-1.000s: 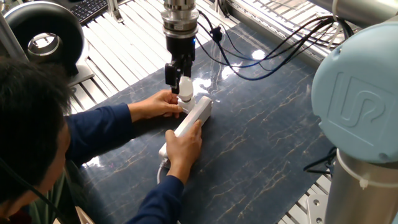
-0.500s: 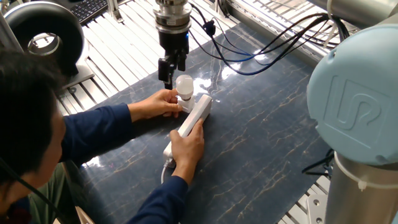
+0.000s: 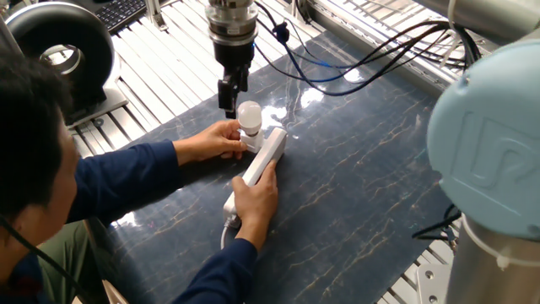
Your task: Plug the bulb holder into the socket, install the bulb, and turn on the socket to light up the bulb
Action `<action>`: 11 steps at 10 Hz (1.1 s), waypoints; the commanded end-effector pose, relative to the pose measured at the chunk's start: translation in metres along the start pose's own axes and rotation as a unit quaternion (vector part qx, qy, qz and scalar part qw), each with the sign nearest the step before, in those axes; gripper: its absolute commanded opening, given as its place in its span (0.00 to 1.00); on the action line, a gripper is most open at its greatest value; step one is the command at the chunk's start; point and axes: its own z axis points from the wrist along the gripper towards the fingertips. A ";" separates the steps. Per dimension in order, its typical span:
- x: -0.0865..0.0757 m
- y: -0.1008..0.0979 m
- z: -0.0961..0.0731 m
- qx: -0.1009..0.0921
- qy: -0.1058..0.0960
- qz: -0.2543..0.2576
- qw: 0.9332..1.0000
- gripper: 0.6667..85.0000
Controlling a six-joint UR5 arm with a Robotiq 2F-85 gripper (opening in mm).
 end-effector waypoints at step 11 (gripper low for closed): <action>-0.002 0.024 -0.023 0.016 0.006 -0.324 0.946 0.89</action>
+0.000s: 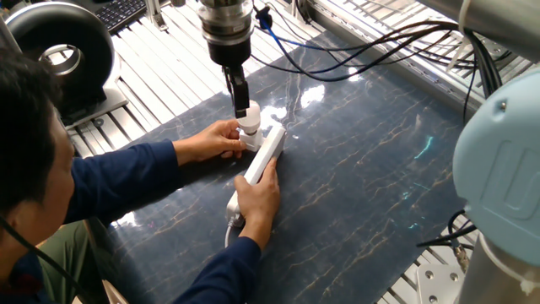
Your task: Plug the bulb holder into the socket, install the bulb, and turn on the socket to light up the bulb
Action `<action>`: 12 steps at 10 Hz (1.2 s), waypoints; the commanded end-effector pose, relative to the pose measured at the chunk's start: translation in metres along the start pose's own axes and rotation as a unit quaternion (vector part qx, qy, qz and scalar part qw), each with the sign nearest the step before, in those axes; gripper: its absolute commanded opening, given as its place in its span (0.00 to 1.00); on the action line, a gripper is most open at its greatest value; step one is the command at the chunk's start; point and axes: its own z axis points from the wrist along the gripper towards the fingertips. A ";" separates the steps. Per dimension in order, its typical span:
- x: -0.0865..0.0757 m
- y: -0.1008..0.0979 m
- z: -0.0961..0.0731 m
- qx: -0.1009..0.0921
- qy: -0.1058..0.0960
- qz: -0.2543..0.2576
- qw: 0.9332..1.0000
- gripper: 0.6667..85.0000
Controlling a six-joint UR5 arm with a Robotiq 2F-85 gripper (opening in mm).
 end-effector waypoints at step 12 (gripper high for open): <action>0.009 0.005 0.026 0.004 -0.035 -0.236 0.971 0.94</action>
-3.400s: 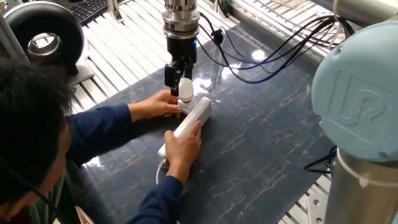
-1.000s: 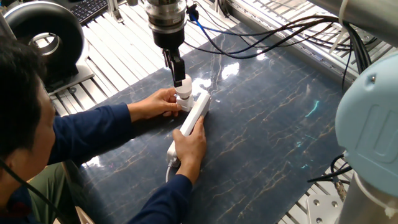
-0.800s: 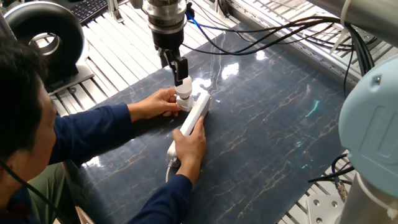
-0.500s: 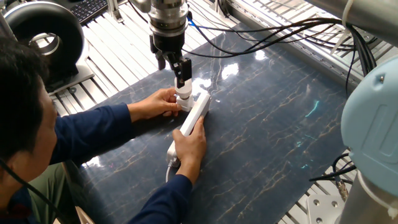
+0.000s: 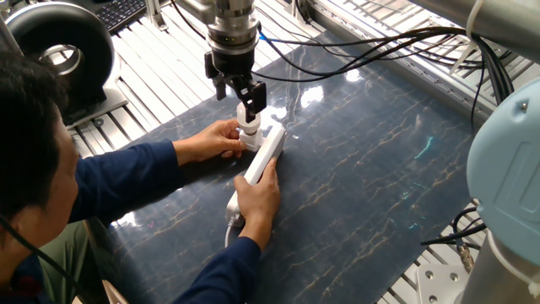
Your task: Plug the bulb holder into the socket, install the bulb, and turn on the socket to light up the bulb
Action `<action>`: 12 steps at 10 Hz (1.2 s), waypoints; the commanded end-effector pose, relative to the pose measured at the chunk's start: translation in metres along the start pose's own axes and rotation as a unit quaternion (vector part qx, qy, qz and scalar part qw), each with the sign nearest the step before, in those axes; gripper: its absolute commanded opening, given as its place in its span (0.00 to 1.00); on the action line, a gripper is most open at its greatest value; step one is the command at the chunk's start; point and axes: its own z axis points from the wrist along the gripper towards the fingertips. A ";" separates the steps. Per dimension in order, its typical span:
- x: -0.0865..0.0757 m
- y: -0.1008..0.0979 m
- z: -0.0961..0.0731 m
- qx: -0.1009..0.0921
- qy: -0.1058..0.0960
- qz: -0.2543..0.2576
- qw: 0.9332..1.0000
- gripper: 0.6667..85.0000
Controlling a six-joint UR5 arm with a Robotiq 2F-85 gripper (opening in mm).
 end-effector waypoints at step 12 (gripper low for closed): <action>0.010 0.003 0.019 0.000 -0.004 -0.020 1.000 0.91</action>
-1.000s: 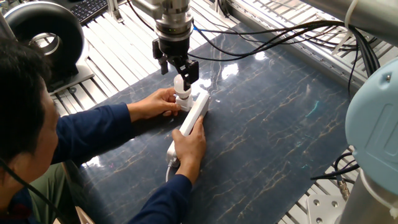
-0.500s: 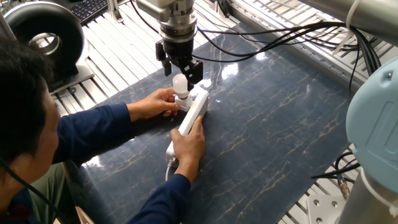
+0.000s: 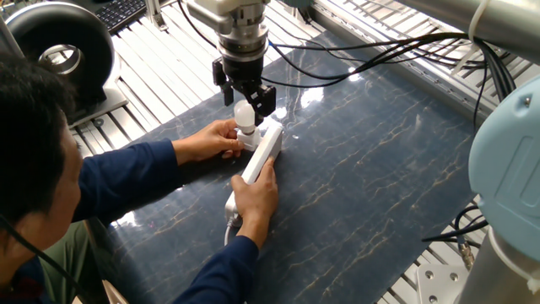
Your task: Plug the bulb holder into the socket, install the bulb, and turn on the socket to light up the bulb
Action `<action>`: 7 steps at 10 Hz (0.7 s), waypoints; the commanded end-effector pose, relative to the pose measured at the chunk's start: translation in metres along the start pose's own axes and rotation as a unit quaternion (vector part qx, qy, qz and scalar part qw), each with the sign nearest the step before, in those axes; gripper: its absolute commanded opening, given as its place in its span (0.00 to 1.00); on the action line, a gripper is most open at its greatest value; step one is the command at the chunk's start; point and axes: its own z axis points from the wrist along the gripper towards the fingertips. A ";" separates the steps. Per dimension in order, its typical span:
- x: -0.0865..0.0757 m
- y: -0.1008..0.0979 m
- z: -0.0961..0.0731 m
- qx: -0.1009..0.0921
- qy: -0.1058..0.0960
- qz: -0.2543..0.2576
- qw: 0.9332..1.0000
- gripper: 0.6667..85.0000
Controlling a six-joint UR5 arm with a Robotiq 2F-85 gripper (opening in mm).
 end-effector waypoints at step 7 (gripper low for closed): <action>0.001 0.002 0.011 -0.001 -0.002 0.007 1.000 0.85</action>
